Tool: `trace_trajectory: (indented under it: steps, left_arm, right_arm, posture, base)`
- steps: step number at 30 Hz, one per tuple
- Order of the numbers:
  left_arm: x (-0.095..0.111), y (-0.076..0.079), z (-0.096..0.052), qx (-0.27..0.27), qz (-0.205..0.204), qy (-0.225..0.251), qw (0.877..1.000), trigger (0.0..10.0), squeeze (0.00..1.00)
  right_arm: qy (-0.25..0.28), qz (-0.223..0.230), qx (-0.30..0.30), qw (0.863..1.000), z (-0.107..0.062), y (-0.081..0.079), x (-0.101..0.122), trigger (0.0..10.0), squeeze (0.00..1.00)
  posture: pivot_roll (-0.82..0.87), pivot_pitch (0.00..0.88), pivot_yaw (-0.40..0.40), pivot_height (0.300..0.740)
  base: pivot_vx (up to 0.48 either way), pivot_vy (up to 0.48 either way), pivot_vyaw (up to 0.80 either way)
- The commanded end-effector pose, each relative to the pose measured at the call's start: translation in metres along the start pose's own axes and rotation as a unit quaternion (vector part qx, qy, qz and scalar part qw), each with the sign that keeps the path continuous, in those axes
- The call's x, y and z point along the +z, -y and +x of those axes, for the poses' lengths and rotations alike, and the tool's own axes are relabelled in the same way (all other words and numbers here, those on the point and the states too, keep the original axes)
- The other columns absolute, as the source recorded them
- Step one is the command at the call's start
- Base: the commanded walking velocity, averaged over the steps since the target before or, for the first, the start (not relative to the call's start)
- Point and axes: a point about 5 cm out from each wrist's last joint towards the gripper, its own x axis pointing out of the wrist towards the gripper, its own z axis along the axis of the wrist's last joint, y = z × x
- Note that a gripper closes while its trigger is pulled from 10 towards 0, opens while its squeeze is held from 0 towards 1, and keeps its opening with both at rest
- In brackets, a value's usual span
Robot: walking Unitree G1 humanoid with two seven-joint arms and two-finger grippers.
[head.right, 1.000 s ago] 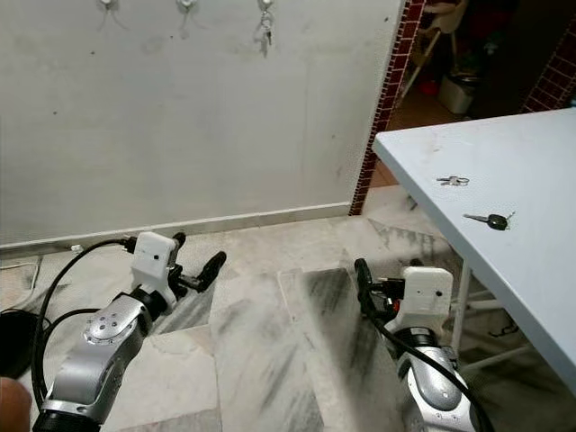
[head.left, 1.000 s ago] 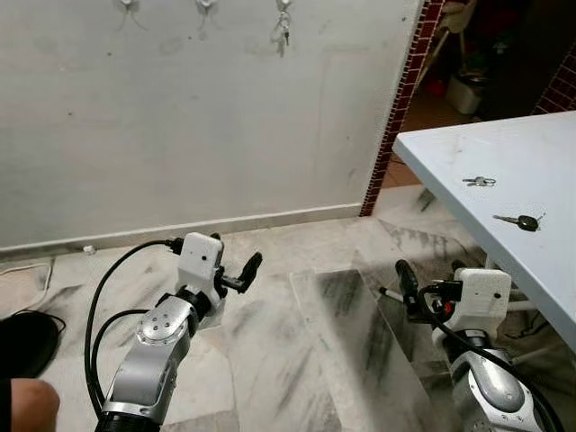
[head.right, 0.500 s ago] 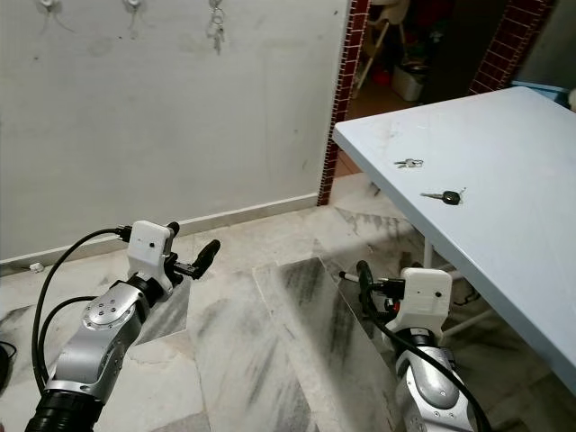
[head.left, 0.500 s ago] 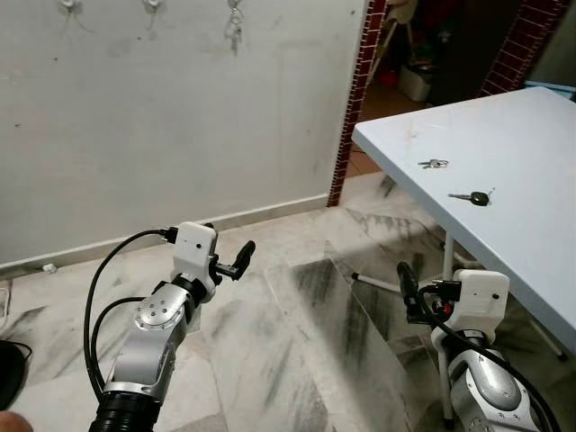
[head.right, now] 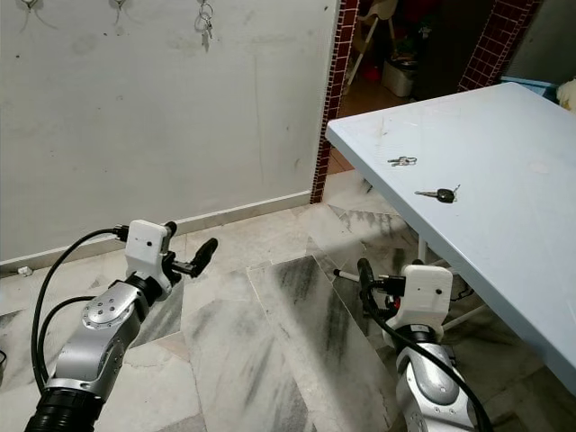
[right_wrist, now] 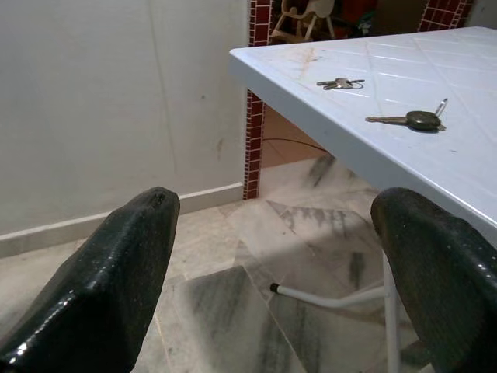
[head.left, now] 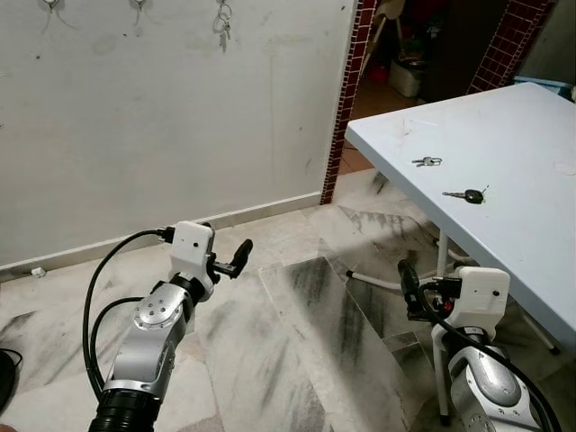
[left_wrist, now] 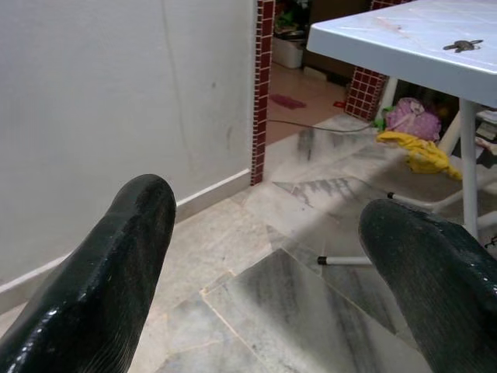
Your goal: Hang keys on a hook
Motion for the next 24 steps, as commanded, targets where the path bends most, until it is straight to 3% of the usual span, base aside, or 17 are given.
trace_trajectory:
  steps: [1, 8, 24]
  left_arm:
    - [0.001, -0.001, 0.0015, 0.0, -0.003, 0.002, 1.0, 10.0, 0.0]
    - [0.0008, -0.0006, 0.0011, -0.001, -0.002, 0.001, 1.0, 10.0, 0.0]
    - [-0.0008, -0.0013, 0.0009, 0.01, -0.016, -0.002, 1.0, 10.0, 0.0]
  right_arm:
    - [0.0, -0.002, -0.001, 1.0, 0.0004, 0.0011, -0.0002, 10.0, 0.0]
    - [0.003, -0.004, 0.001, 1.0, 0.0005, 0.0001, 0.0007, 10.0, 0.0]
    - [0.006, -0.009, 0.004, 1.0, -0.0003, -0.0004, 0.001, 10.0, 0.0]
  posture:
    - [0.07, 0.0, -0.031, 0.74]
    - [0.07, 0.0, -0.032, 0.74]
    - [0.07, 0.0, -0.031, 0.74]
  base:
    - [0.0, 0.0, -0.8]
    - [0.0, 0.0, -0.8]
    - [0.0, -0.018, 0.0]
